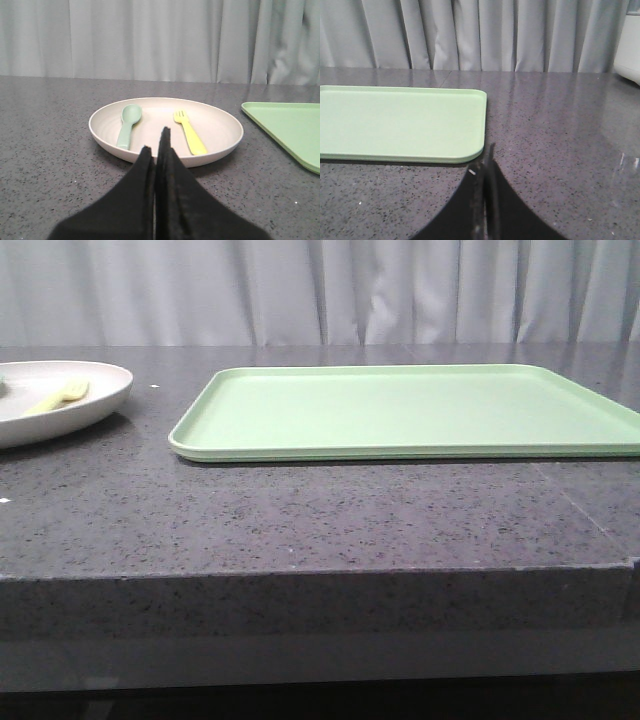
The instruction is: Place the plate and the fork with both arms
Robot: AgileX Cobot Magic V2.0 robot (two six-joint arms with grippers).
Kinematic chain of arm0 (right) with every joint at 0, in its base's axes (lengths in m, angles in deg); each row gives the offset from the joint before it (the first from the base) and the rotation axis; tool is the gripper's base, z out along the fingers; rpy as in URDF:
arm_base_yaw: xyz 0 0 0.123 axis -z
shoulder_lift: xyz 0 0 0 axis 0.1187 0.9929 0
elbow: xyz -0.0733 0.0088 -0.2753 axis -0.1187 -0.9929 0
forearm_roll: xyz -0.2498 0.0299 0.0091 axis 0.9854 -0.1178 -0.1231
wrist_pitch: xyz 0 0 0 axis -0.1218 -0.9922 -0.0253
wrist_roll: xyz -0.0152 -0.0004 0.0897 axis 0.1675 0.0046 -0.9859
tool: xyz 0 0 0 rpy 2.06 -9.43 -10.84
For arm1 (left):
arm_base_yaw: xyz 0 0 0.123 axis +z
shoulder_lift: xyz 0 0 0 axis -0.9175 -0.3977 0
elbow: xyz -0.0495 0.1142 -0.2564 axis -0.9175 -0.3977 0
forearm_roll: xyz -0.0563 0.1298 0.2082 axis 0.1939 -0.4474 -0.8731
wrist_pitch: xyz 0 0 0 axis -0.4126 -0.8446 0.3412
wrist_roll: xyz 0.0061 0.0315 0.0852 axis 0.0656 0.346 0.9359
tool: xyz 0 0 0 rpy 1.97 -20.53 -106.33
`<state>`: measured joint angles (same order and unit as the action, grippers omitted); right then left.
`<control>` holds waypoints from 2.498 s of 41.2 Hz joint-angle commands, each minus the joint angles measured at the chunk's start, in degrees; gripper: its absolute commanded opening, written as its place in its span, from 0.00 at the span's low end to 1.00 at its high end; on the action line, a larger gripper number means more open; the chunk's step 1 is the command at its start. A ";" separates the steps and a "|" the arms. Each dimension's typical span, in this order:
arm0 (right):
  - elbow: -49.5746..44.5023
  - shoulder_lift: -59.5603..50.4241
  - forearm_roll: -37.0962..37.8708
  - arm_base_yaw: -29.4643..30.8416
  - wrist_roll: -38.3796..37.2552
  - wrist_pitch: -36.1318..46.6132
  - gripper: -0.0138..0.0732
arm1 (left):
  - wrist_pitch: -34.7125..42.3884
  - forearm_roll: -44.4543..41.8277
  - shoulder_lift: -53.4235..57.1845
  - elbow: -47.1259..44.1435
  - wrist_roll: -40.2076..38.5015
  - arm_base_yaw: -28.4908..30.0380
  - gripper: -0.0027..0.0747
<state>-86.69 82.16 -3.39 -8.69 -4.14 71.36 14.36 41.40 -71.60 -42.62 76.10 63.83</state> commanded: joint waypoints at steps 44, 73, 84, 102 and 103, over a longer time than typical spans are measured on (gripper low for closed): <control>5.05 -1.05 0.00 0.42 0.59 8.63 0.08 | 5.71 0.26 1.18 6.51 -0.58 -0.03 0.01; 37.46 20.12 1.93 0.42 0.59 -18.42 0.08 | -28.34 0.26 -19.70 43.77 -0.58 -0.03 0.01; 36.98 24.59 1.93 0.42 0.59 -18.36 0.08 | -28.47 0.26 -23.87 42.20 -0.58 -0.03 0.01; 36.98 24.74 1.93 0.42 0.59 -18.41 0.08 | -28.98 0.26 -24.66 41.91 -0.58 -0.03 0.01; 36.98 24.74 1.93 0.42 0.59 -18.41 0.08 | -28.98 0.26 -24.66 41.91 -0.58 -0.03 0.01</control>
<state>-51.31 106.10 -2.18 -8.69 -4.14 48.46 -18.90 41.40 -95.36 -2.20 76.10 63.83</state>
